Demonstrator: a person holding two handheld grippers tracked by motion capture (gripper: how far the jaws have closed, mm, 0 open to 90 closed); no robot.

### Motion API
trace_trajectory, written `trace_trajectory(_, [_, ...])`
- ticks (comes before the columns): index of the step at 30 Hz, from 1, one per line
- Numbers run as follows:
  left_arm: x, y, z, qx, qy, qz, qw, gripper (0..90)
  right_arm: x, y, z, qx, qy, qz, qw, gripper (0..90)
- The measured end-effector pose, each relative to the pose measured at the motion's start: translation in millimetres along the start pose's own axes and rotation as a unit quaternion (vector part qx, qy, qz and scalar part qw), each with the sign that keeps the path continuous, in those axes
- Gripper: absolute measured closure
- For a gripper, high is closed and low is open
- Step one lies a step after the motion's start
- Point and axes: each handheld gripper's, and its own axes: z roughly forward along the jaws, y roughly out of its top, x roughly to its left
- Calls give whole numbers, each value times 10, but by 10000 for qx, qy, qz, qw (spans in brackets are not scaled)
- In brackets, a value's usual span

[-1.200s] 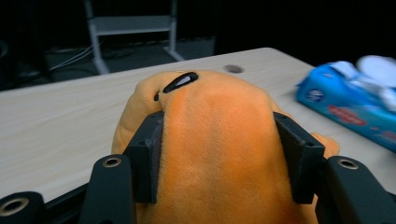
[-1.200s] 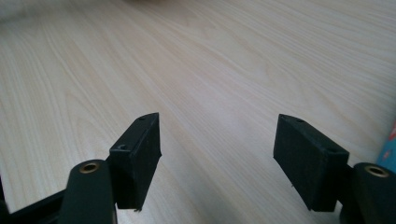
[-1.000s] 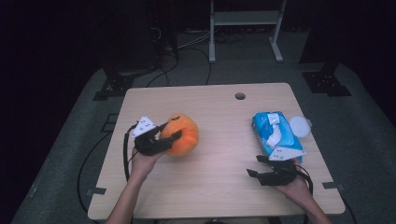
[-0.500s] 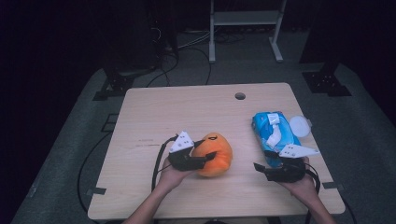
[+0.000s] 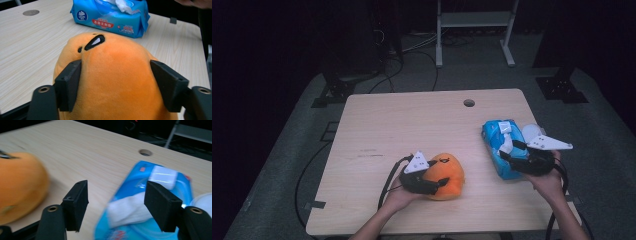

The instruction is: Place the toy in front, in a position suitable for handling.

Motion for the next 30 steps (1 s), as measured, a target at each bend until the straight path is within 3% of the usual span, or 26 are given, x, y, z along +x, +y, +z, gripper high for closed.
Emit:
trace_trajectory(7, [-10,-28,-15,-54,-37,70,10000,193,-308,-19,279,336,-189,245,9990,489])
trace_trajectory(13, [-23,-46,8,-147,-49,149,9998,167,-369,-99,398,707,-236,338,9966,573])
trace_trajectory(15, [-31,-44,7,-130,-38,182,9997,166,-380,-125,421,764,-232,389,9960,640])
trace_trajectory(21, [-42,-66,3,-175,-17,236,9996,165,-395,-129,415,820,-324,476,9950,821])
trace_trajectory(25, [-33,-77,2,-176,-31,240,9996,166,-386,-90,350,746,-357,472,9955,840])
trace_trajectory(30, [-10,-94,1,-169,-37,228,9996,166,-278,53,99,358,-216,346,9985,842])
